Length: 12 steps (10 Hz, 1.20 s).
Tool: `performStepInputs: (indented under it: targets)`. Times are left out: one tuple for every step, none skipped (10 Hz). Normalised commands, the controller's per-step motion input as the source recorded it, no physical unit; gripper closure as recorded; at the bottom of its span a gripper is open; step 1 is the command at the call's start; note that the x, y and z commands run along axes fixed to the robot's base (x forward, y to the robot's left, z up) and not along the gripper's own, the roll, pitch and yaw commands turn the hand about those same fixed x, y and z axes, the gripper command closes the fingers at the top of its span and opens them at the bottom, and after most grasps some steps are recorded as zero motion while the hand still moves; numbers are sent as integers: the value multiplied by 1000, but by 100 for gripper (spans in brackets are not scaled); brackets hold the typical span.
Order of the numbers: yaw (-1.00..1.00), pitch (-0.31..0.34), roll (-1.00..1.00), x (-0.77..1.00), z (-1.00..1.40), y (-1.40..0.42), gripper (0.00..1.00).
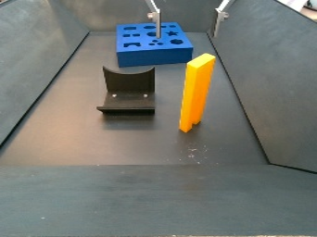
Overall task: Pick up the double-square object. Move up. Move to above the board. Insert the double-square object.
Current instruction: Pick up the double-square object.
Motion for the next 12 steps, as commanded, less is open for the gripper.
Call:
performStepInputs:
  targets:
    - [220,-13,-6,-34,-100,86,0]
    - [411,-66,0,-149,-194,134,0]
    - [620,-90,-13,-220,-274,243,0]
    - [623,-96,-36,-166,-306,223,0]
    - [594,-94,-87,0,-269,251,0]
    - [443,-81,-140,169,-286,340,0]
    - [583,-44,-90,269,-269,229,0]
    - [737,-90,-93,149,-317,134,0]
    - [811,-143,-143,54,-394,80,0]
    - [960,-171,-143,0,-446,0,0]
    - [994,-134,-113,0,-414,0,0]
    - [1000,-114,-93,0,-420,0,0]
